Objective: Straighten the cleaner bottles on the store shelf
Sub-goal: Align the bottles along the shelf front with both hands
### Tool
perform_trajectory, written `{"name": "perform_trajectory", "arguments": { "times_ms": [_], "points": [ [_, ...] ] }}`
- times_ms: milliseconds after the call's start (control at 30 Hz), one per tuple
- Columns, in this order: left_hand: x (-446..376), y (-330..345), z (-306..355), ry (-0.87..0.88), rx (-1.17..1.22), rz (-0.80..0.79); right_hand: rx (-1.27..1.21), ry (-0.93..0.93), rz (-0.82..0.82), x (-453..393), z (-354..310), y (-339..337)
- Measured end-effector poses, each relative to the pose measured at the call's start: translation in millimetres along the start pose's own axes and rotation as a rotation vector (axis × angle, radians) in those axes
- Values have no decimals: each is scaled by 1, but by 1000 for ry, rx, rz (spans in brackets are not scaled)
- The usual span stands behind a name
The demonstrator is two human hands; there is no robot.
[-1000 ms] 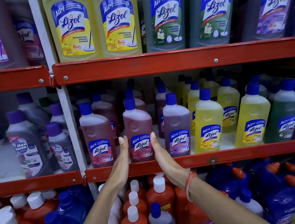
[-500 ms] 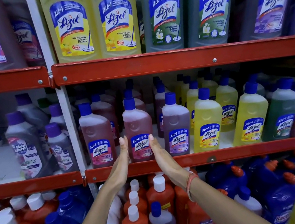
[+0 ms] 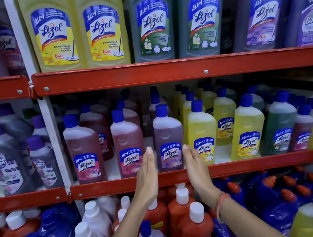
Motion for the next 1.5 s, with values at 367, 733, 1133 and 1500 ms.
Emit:
{"name": "perform_trajectory", "arguments": {
  "times_ms": [367,733,1133,1500],
  "points": [
    [-5,24,5,-53,158,-87,-254,144,-379,-33,37,58],
    [-3,27,6,-102,132,-114,-247,101,-353,-28,27,54],
    [2,5,2,108,-89,244,-89,41,-256,-2,-6,-6],
    [-3,121,-1,-27,-72,-186,-66,122,-34,-30,23,-83]
  ]
}}
Point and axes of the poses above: each hand's wrist, its own x-axis away from the middle knuckle, its own y-axis out of the palm, z = x × y, the point moved 9 cm from there along -x, towards the middle knuckle, and after that the axes turned 9 degrees about x, right-handed, at the moved point
